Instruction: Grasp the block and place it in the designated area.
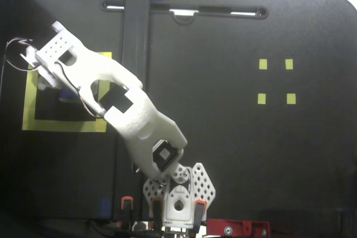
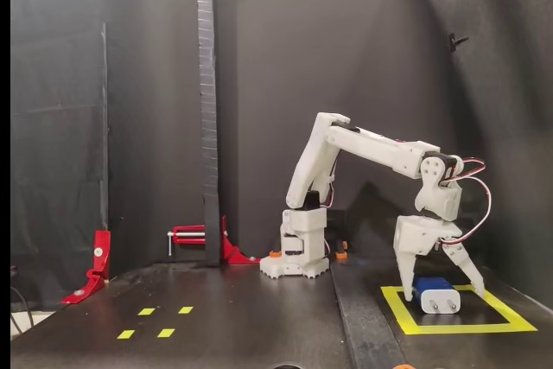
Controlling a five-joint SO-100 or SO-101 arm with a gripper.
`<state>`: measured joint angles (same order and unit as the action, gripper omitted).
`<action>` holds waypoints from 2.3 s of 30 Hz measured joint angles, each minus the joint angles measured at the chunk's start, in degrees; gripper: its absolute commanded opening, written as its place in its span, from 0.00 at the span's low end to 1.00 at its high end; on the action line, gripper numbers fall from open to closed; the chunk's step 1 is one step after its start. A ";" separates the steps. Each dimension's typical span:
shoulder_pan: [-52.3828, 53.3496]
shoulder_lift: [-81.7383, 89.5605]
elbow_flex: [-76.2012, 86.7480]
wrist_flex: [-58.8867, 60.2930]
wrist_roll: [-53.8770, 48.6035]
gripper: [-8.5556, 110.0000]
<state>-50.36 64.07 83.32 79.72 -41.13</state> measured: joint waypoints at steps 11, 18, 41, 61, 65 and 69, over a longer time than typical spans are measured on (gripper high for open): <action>1.23 6.15 0.00 4.31 -2.11 0.46; 2.37 14.85 0.00 9.05 -3.43 0.46; 3.34 22.76 0.00 13.01 -4.22 0.31; 3.78 22.76 0.00 11.51 0.35 0.07; 3.78 22.76 0.00 9.93 6.42 0.07; 3.78 22.76 0.00 8.96 15.38 0.08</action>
<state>-46.58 86.84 83.32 88.68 -25.75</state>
